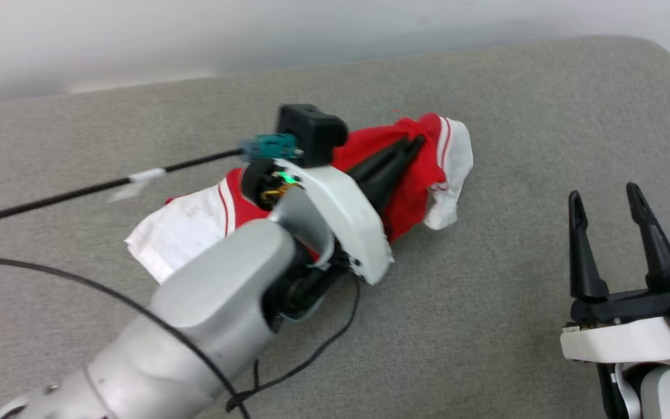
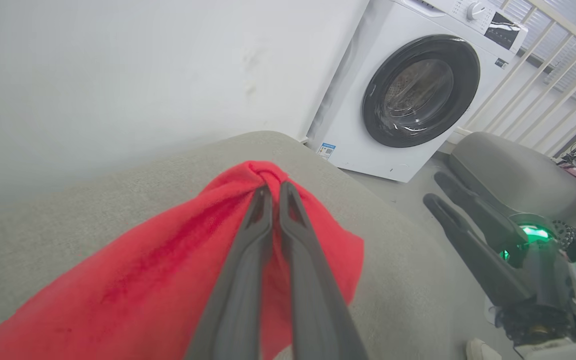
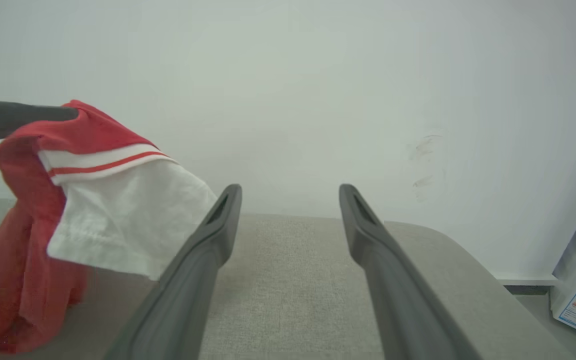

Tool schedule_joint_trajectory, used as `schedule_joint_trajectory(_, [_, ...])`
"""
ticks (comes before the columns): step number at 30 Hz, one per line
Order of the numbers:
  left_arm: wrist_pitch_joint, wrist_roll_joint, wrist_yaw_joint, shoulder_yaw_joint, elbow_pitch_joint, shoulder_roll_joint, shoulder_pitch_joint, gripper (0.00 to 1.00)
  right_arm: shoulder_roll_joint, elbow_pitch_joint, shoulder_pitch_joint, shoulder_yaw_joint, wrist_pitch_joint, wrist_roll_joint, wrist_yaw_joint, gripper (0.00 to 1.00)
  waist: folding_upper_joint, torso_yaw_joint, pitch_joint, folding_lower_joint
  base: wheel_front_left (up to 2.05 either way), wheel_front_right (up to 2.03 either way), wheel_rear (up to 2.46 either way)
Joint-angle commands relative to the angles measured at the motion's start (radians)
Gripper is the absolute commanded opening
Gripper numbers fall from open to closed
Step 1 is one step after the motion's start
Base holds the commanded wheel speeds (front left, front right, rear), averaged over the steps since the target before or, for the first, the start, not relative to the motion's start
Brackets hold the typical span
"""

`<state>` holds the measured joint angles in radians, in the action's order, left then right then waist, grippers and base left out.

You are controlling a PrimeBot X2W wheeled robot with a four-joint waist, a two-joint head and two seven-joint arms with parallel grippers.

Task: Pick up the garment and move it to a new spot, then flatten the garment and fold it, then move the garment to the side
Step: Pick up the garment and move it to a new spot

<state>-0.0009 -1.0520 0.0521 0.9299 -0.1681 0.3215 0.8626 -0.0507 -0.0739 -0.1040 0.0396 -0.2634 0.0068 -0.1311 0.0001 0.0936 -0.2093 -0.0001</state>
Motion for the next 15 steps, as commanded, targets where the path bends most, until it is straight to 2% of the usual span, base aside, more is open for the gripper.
schedule_joint_trajectory(1, [-0.014, 0.023, -0.011, 0.027, -0.042, -0.039, 0.013, 0.0, 0.001, -0.008, -0.015, 0.007, -0.002, 0.002, 0.001, 1.0, -0.0001, 0.032, -0.04, 0.0001, 0.0, 0.0, 0.0])
schedule_joint_trajectory(4, [-0.021, 0.046, -0.033, 0.075, -0.133, -0.096, 0.004, 0.0, 0.001, -0.012, -0.02, 0.009, -0.002, 0.006, 0.001, 1.0, -0.0001, 0.043, -0.059, 0.0001, 0.0, 0.0, 0.0])
schedule_joint_trajectory(5, [-0.018, 0.054, -0.043, 0.096, -0.163, -0.11, -0.003, 0.24, 0.001, -0.012, -0.021, 0.008, -0.002, 0.007, 0.001, 1.0, -0.0001, 0.045, -0.063, 0.0001, 0.0, 0.0, 0.0])
schedule_joint_trajectory(6, [-0.014, 0.064, -0.054, 0.117, -0.198, -0.122, -0.007, 1.0, 0.001, -0.011, -0.021, 0.008, -0.002, 0.007, 0.001, 1.0, -0.0001, 0.046, -0.065, 0.0001, 0.0, 0.0, 0.0])
schedule_joint_trajectory(10, [-0.034, 0.107, -0.095, 0.183, -0.305, -0.157, -0.019, 1.0, 0.001, -0.006, -0.028, 0.006, -0.002, 0.006, 0.001, 1.0, -0.0001, 0.038, -0.063, 0.0001, 0.0, 0.0, 0.0])
schedule_joint_trajectory(15, [-0.082, 0.11, -0.121, 0.187, -0.363, -0.174, -0.032, 1.0, 0.001, 0.006, -0.015, 0.005, -0.002, -0.003, 0.001, 1.0, -0.0001, 0.01, -0.036, 0.0001, 0.0, 0.0, 0.0])
